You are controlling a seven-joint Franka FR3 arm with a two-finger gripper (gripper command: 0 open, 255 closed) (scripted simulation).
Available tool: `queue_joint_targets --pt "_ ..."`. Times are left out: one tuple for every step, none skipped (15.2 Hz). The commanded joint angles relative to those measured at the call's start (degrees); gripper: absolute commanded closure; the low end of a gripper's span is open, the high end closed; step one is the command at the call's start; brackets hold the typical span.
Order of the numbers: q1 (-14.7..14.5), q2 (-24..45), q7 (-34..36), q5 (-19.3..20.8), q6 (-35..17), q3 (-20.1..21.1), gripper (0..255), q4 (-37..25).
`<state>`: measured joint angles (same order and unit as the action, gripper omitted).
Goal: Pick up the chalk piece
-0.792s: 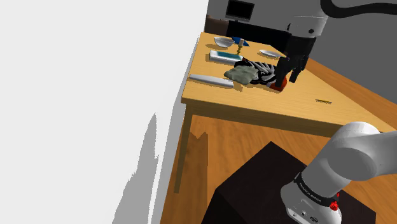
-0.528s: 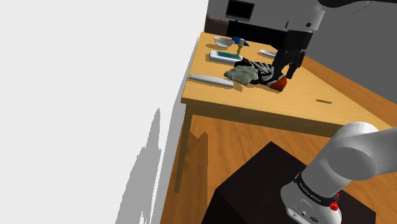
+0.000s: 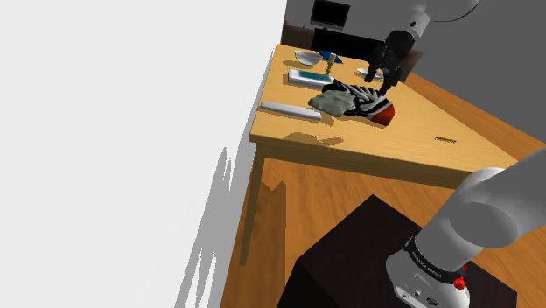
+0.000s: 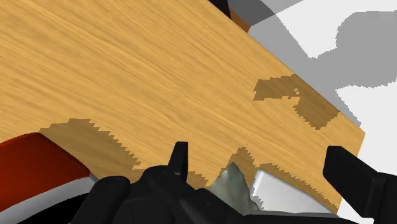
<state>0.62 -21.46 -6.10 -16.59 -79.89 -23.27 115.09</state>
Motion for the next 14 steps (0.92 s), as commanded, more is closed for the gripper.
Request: queue_joint_targets --pt "-0.09 6.45 -3.48 -6.18 2.52 -4.88 0 -4.49" --pt "0.09 10.0 -5.33 -9.45 4.39 -7.29 0 -6.97" --pt "0.46 13.75 -7.18 -12.92 6.55 -9.59 0 -9.5" --pt "1.15 17.72 -9.0 -16.58 9.0 -11.66 0 -12.07" --pt "2.19 21.87 -10.7 -20.41 11.71 -13.45 0 -14.67" --pt "3.58 26.12 -12.21 -24.36 14.63 -14.88 0 -17.29" --pt "5.38 30.39 -13.42 -28.36 17.64 -15.84 0 -19.88" --pt "7.52 34.58 -14.25 -32.36 20.63 -16.31 0 -22.44" --pt "9.06 36.85 -14.51 -34.56 22.23 -16.11 0 -23.85" --pt "9.22 36.88 -14.98 -34.3 21.68 -15.77 0 -23.24" --pt "9.2 36.97 -15.49 -34.1 21.18 -15.68 0 -22.65" --pt "9.12 37.08 -16.0 -33.93 20.69 -15.65 0 -22.08" --pt "9.05 37.2 -16.51 -33.77 20.21 -15.63 0 -21.52" --pt "8.98 37.34 -17.02 -33.62 19.74 -15.61 0 -20.97"
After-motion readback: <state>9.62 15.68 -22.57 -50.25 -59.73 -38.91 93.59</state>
